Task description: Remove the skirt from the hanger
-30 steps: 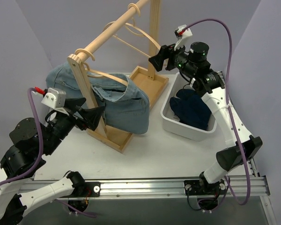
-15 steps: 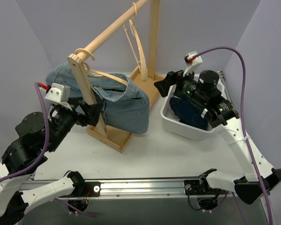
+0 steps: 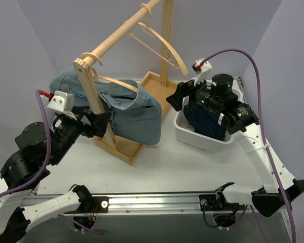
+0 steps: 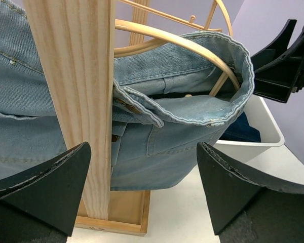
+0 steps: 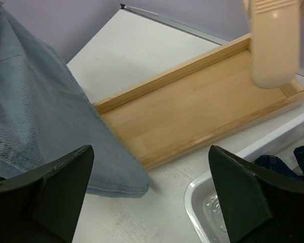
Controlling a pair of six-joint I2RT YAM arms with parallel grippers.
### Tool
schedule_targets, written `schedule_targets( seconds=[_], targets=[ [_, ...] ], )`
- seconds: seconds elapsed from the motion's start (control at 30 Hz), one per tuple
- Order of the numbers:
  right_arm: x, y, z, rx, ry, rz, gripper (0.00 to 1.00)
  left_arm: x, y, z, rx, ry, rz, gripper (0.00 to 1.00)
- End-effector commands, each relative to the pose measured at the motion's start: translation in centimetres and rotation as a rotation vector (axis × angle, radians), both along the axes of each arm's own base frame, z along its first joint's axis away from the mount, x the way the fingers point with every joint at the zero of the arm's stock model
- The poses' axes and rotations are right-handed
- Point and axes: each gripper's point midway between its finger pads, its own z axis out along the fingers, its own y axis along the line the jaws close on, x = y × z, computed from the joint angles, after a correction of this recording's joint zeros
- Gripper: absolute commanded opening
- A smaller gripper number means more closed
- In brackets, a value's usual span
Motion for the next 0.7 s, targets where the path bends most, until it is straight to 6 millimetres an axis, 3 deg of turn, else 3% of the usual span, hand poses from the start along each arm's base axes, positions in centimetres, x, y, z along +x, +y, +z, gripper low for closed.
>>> schedule_targets(
  seconds=[0.0, 0.13, 0.27, 0.5, 0.67],
  targets=[
    [-1.9, 0.8, 4.0, 0.074, -0.058, 0.064, 0.91, -0.5, 0.2, 0.4, -0.018, -0.004, -0.014, 0.94],
    [-3.2, 2.5, 4.8, 0.1, -0.054, 0.119, 0.91, -0.4, 0.2, 0.5, -0.015, -0.005, -0.008, 0.94],
    [-4.9, 6.0, 4.7, 0.081, -0.04, 0.244, 0.89, -0.4, 0.4, 1.2, -0.029, -0.018, -0.004, 0.94],
    [-7.0, 8.9, 7.1, 0.078, -0.121, 0.334, 0.89, -0.7, 1.0, 1.7, -0.04, -0.029, 0.003, 0.94],
    [-7.4, 10.6, 6.6, 0.028, -0.14, 0.412, 0.9, -0.8, 1.1, 1.4, -0.03, -0.023, 0.007, 0.94]
  ],
)
